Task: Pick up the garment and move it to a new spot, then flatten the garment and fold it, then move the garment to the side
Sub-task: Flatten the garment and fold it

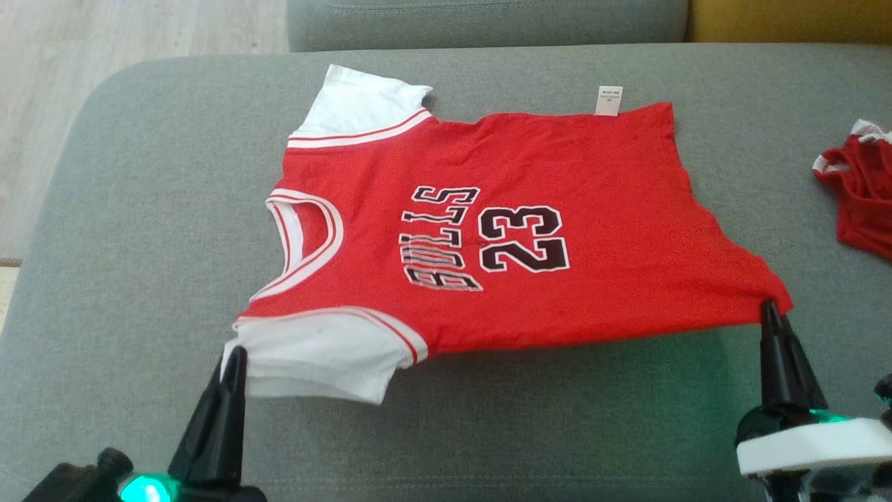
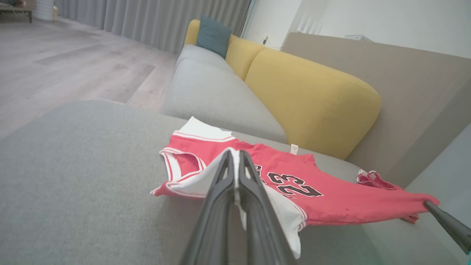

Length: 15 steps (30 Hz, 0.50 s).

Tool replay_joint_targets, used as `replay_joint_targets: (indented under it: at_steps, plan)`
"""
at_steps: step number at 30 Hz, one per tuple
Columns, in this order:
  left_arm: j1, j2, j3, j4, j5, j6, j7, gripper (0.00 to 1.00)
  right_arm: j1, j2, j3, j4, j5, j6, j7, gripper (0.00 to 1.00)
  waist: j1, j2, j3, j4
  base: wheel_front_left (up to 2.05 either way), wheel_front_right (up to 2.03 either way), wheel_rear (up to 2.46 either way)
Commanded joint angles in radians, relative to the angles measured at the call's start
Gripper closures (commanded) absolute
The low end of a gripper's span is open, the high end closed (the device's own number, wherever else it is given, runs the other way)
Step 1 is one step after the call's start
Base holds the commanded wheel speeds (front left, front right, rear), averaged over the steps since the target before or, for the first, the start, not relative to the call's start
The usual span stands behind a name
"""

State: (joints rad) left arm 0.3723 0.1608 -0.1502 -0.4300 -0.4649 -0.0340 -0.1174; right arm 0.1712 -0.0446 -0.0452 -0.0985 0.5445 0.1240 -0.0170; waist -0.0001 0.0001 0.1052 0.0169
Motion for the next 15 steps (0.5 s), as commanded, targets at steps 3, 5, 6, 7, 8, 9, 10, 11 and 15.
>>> replay_joint_targets:
  at_steps: [3, 5, 6, 7, 8, 9, 10, 11, 15]
  plan:
    - [-0.023, 0.005, 0.029, -0.013, -0.021, 0.003, 0.013, 1.00, -0.015, -0.006, 0.019, -0.021, 0.012, 0.007, 0.010, 1.00, 0.0001, -0.0001, 0.010, -0.009, 0.00, 0.00, 0.00]
    - [-0.038, 0.001, 0.029, 0.021, -0.034, 0.000, 0.014, 1.00, -0.027, -0.006, 0.035, 0.017, 0.032, 0.007, 0.009, 1.00, 0.0001, -0.0001, 0.015, -0.015, 0.00, 0.00, 0.00]
    - [-0.048, -0.001, 0.026, 0.043, -0.039, -0.003, 0.014, 1.00, -0.035, -0.006, 0.043, 0.042, 0.041, 0.007, 0.007, 1.00, 0.0001, -0.0001, 0.018, -0.016, 0.00, 0.00, 0.00]
    - [-0.061, -0.006, 0.024, 0.064, -0.045, -0.006, 0.011, 1.00, -0.045, -0.006, 0.048, 0.069, 0.044, 0.007, 0.002, 1.00, 0.0001, -0.0001, 0.020, -0.017, 0.00, 0.00, 0.00]
    - [-0.075, -0.011, 0.024, 0.087, -0.049, -0.007, 0.005, 1.00, -0.056, -0.006, 0.052, 0.099, 0.048, 0.007, -0.002, 1.00, 0.0001, -0.0001, 0.023, -0.017, 0.00, 0.00, 0.00]
    - [-0.092, -0.017, 0.023, 0.113, -0.055, -0.009, 0.001, 1.00, -0.067, -0.006, 0.054, 0.133, 0.053, 0.007, -0.009, 1.00, 0.0001, -0.0001, 0.025, -0.017, 0.00, 0.00, 0.00]
    - [-0.110, -0.022, 0.023, 0.138, -0.063, -0.011, -0.005, 1.00, -0.080, -0.006, 0.054, 0.167, 0.051, 0.007, -0.018, 1.00, 0.0001, -0.0001, 0.026, -0.017, 0.00, 0.00, 0.00]
    - [-0.129, -0.025, 0.025, 0.164, -0.066, -0.013, -0.011, 1.00, -0.094, -0.006, 0.058, 0.200, 0.049, 0.007, -0.028, 1.00, 0.0001, -0.0001, 0.028, -0.017, 0.00, 0.00, 0.00]
    - [-0.205, -0.034, 0.039, 0.262, -0.086, -0.016, -0.025, 1.00, -0.155, -0.006, 0.083, 0.307, 0.069, 0.007, -0.072, 1.00, 0.0001, -0.0001, 0.034, -0.017, 0.00, 0.00, 0.00]
